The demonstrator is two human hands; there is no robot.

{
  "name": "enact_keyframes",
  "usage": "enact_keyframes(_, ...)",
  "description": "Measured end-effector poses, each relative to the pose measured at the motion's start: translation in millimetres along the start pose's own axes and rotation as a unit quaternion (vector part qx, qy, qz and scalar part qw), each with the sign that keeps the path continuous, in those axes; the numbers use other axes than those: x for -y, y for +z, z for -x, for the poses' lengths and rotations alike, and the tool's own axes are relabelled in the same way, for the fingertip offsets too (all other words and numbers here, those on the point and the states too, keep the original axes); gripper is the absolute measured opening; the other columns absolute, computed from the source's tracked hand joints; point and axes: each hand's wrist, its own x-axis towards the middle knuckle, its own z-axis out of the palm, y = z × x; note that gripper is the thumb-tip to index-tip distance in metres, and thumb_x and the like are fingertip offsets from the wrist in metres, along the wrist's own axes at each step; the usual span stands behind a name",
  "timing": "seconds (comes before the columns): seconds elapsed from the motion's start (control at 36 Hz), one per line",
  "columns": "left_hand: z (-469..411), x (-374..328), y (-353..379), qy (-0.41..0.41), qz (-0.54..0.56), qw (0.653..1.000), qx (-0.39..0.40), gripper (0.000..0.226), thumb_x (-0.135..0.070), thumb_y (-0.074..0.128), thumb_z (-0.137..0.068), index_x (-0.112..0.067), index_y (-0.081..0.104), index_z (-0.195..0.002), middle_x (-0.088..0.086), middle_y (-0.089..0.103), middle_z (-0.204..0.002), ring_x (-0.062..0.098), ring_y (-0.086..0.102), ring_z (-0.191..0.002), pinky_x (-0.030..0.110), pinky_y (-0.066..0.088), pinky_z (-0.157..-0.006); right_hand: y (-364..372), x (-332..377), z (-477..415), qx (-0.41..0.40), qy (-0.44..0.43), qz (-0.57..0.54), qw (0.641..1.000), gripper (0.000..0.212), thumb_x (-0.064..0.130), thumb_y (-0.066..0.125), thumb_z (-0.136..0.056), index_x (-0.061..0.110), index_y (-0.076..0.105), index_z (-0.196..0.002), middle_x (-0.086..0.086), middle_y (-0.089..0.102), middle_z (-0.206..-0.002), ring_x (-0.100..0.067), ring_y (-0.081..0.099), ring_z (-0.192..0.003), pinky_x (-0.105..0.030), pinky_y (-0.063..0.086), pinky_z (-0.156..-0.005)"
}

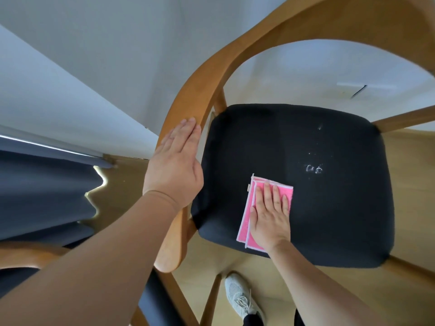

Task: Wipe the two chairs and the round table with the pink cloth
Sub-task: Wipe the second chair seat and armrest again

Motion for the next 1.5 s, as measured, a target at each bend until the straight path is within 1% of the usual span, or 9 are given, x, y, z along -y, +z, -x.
enact_keyframes(0.17, -0.8, 0.5, 1.3, 0.007, -0.009, 1.0, -0.009, 0.053, -0.016, 0.038, -0.091, -0.01, 0.038, -0.144, 0.005, 0.036, -0.151, 0.021, 0.029, -0.14, 0.036, 0.021, -0.115, -35.6, -12.3, -70.2, 0.0, 0.02, 0.004, 1.0, 0.06, 0.039, 0.004, -0.099, 0.018, -0.015, -0.152, -0.005, -0.007, -0.164, -0.022, -0.013, -0.15, -0.043, -0.015, -0.12)
enact_keyframes(0.31, -1.3, 1.2, 0.3, 0.014, -0.011, 1.0, -0.005, 0.058, -0.023, 0.025, -0.088, -0.008, 0.04, -0.142, 0.006, 0.038, -0.149, 0.021, 0.031, -0.139, 0.037, 0.022, -0.115, -73.2, -18.5, -139.2, -0.024, 0.012, 0.016, 1.0, 0.061, 0.042, 0.007, -0.102, 0.018, -0.011, -0.155, -0.007, -0.006, -0.164, -0.025, -0.008, -0.151, -0.043, -0.008, -0.121)
enact_keyframes(0.44, -1.5, 2.0, 1.3, 0.017, -0.006, 1.0, -0.01, 0.056, -0.02, 0.028, -0.088, -0.007, 0.043, -0.14, 0.007, 0.039, -0.148, 0.021, 0.032, -0.138, 0.036, 0.022, -0.116, -100.3, -26.5, -198.2, -0.039, 0.004, 0.031, 0.999, 0.063, 0.045, 0.006, -0.101, 0.017, -0.003, -0.157, -0.009, 0.002, -0.164, -0.028, 0.001, -0.151, -0.046, -0.001, -0.122)
enact_keyframes(0.64, -3.4, 1.5, -1.6, 0.011, 0.001, 1.0, -0.017, 0.054, -0.017, 0.031, -0.088, -0.005, 0.047, -0.138, 0.008, 0.042, -0.146, 0.021, 0.033, -0.137, 0.029, 0.015, -0.117, -121.7, -32.2, -238.3, -0.041, -0.016, 0.055, 0.998, 0.06, 0.043, 0.01, -0.101, 0.013, 0.03, -0.15, -0.013, 0.039, -0.151, -0.033, 0.033, -0.141, -0.051, 0.018, -0.119)
enact_keyframes(0.75, -2.8, 1.6, -0.3, 0.013, 0.006, 0.999, -0.03, 0.053, -0.015, 0.032, -0.087, -0.004, 0.049, -0.136, 0.009, 0.044, -0.145, 0.022, 0.035, -0.136, 0.035, 0.022, -0.115, -116.3, -42.1, -237.3, -0.046, -0.015, 0.052, 0.997, 0.063, 0.045, 0.005, -0.101, 0.014, 0.026, -0.152, -0.011, 0.036, -0.154, -0.031, 0.03, -0.143, -0.049, 0.018, -0.12)
enact_keyframes(1.0, -2.8, 1.0, -1.1, 0.002, -0.01, 1.0, -0.01, 0.055, -0.02, 0.029, -0.088, -0.007, 0.046, -0.139, 0.006, 0.042, -0.147, 0.019, 0.034, -0.137, 0.035, 0.02, -0.115, -96.1, -53.1, -186.2, -0.048, 0.044, 0.02, 0.998, 0.063, 0.042, 0.008, -0.102, 0.012, -0.002, -0.156, -0.01, 0.001, -0.164, -0.027, -0.001, -0.151, -0.045, -0.002, -0.122)
enact_keyframes(1.28, -1.5, 1.8, -0.2, 0.006, -0.012, 1.0, -0.003, 0.054, -0.015, 0.039, -0.092, -0.011, 0.034, -0.146, 0.002, 0.03, -0.154, 0.018, 0.023, -0.142, 0.031, 0.013, -0.117, -36.8, -41.2, -71.7, -0.022, 0.052, 0.014, 0.998, 0.066, 0.043, -0.002, -0.095, 0.013, -0.013, -0.154, -0.011, -0.005, -0.164, -0.025, -0.007, -0.151, -0.042, -0.008, -0.122)
enact_keyframes(1.42, -1.6, 0.9, -0.7, -0.001, -0.021, 1.0, -0.005, 0.054, -0.018, 0.036, -0.095, -0.015, 0.029, -0.148, -0.001, 0.024, -0.156, 0.015, 0.018, -0.144, 0.028, 0.009, -0.117, -2.2, -30.1, -0.8, -0.025, 0.031, 0.007, 0.999, 0.064, 0.038, 0.019, -0.097, 0.007, 0.014, -0.152, -0.017, 0.023, -0.159, -0.031, 0.019, -0.148, -0.045, 0.002, -0.12)
enact_keyframes(1.5, -0.8, -1.5, -1.0, -0.008, -0.027, 1.0, -0.007, 0.055, -0.019, 0.035, -0.095, -0.015, 0.027, -0.149, -0.001, 0.023, -0.156, 0.015, 0.017, -0.144, 0.032, 0.013, -0.119, 16.1, -28.9, 35.8, -0.024, 0.005, -0.005, 1.0, 0.062, 0.038, 0.023, -0.098, 0.005, 0.022, -0.151, -0.015, 0.028, -0.157, -0.031, 0.022, -0.146, -0.047, 0.007, -0.12)
